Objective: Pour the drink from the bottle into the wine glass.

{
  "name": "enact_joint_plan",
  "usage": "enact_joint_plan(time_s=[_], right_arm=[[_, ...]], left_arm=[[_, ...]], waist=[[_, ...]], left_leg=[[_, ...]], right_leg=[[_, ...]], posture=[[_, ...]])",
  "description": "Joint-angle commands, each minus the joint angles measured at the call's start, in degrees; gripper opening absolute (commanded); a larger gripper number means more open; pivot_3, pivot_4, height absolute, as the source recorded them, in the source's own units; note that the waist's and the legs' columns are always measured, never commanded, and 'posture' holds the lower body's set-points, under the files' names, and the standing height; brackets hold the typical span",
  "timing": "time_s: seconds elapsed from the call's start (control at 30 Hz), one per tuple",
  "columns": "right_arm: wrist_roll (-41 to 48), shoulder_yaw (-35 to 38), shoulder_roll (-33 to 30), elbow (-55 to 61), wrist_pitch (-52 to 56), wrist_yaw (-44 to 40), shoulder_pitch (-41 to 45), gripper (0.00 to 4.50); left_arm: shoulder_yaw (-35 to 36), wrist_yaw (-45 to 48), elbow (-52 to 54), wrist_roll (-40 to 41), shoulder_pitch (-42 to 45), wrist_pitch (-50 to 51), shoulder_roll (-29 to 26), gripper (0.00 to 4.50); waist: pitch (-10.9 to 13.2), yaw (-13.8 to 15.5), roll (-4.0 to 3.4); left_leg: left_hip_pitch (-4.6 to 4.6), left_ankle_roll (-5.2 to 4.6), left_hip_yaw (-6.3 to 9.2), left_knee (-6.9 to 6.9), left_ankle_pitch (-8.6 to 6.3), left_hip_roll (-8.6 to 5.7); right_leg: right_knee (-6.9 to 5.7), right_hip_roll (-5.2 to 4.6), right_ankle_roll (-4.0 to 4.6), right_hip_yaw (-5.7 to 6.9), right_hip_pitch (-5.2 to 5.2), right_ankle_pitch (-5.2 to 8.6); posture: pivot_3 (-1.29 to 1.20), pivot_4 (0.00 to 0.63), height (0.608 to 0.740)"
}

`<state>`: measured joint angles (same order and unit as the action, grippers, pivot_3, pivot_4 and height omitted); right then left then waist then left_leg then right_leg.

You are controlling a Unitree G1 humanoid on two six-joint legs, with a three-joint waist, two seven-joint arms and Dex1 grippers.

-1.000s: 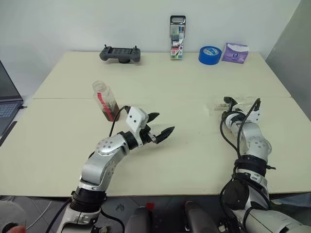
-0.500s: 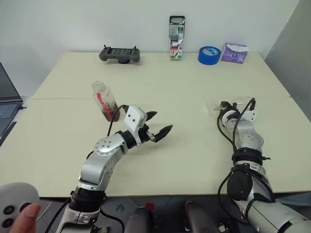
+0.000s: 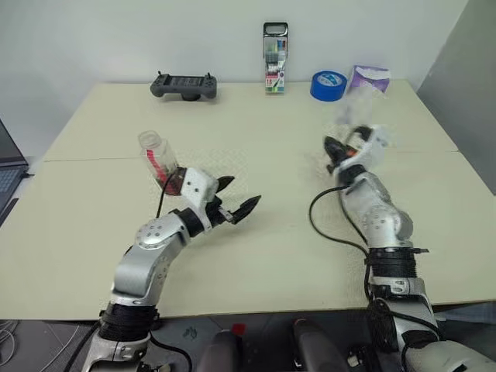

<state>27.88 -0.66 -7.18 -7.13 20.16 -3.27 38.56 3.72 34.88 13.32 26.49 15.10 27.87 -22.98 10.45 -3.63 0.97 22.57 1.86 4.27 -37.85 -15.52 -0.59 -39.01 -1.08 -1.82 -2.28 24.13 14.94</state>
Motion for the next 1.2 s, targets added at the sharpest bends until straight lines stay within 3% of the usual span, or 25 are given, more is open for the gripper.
enact_joint_plan(time_s=[0.03, 0.27, 0.43, 0.53, 0.87, 1.0, 1.17, 1.2], right_arm=[[-11.35, -9.40, 2.16, -6.26, -10.35, -5.97, -0.03, 0.18], [-19.51, -9.84, 8.82, -27.14, -29.48, -8.08, 3.51, 0.18], [-21.52, -8.30, 9.32, -35.56, -37.35, -10.39, 2.84, 0.18], [-24.98, -9.09, 8.22, -37.46, -40.55, -9.58, 1.29, 0.18], [-24.20, -7.19, 7.75, -38.31, -36.73, -12.70, -1.82, 0.18], [-25.58, -6.95, 7.61, -37.57, -35.03, -11.72, -1.93, 0.18], [-26.52, -6.64, 7.41, -36.58, -34.01, -10.67, -1.76, 0.18], [-26.70, -6.77, 7.31, -36.42, -33.89, -10.99, -1.79, 0.53]], left_arm=[[7.84, 0.94, 5.16, 9.93, -2.07, 6.16, -2.03, 4.50], [13.70, 1.82, 15.20, 14.82, -9.94, 10.68, -10.00, 4.50], [19.37, 0.45, 21.60, 21.39, -14.13, 15.95, -14.70, 4.50], [20.66, -0.30, 20.23, 20.85, -14.95, 15.48, -15.91, 4.50], [17.65, -1.90, 16.87, 19.65, -11.99, 14.27, -15.09, 4.50], [16.78, -1.62, 15.19, 18.99, -10.71, 13.77, -15.22, 4.50], [15.27, -1.53, 14.11, 17.97, -9.88, 13.10, -14.66, 4.50], [14.97, -1.50, 13.87, 17.79, -9.79, 12.90, -14.55, 4.50]], waist=[[0.00, 0.08, 0.01], [0.05, 1.01, 0.08], [0.06, 1.30, 0.11], [0.06, 1.29, 0.10], [0.04, 1.76, 0.13], [0.03, 1.77, 0.14], [0.02, 1.80, 0.16], [0.02, 1.80, 0.16]], left_leg=[[0.00, 0.00, 0.06, 0.00, 0.00, 0.05], [0.08, 0.08, 0.11, -0.07, 0.02, 0.02], [0.05, 0.10, 0.04, -0.08, 0.02, -0.06], [-0.03, 0.10, 0.05, -0.05, 0.02, 0.00], [-0.16, 0.12, 0.14, -0.06, 0.03, 0.01], [-0.78, 0.14, 0.14, 0.04, -0.01, 0.02], [-0.80, 0.15, 0.16, 0.01, -0.01, 0.01], [-0.80, 0.15, 0.16, 0.01, -0.01, 0.01]], right_leg=[[0.00, 0.04, 0.02, 0.01, 0.00, -0.01], [0.07, 0.02, 0.12, 0.00, -0.01, -0.07], [0.11, -0.03, 0.14, -0.03, -0.04, -0.08], [0.06, -0.01, 0.16, -0.03, -0.07, -0.08], [0.07, 0.02, 0.17, 0.00, -0.25, -0.08], [0.20, 0.02, 0.22, 0.01, -0.82, -0.03], [0.18, 0.03, 0.23, 0.03, -0.86, -0.03], [0.18, 0.03, 0.23, 0.03, -0.86, -0.03]], posture=[[0.00, 0.150, 0.740], [0.00, 0.150, 0.740], [0.00, 0.150, 0.740], [0.00, 0.150, 0.740], [0.00, 0.150, 0.740], [0.00, 0.150, 0.740], [0.00, 0.150, 0.740], [0.00, 0.150, 0.740]])
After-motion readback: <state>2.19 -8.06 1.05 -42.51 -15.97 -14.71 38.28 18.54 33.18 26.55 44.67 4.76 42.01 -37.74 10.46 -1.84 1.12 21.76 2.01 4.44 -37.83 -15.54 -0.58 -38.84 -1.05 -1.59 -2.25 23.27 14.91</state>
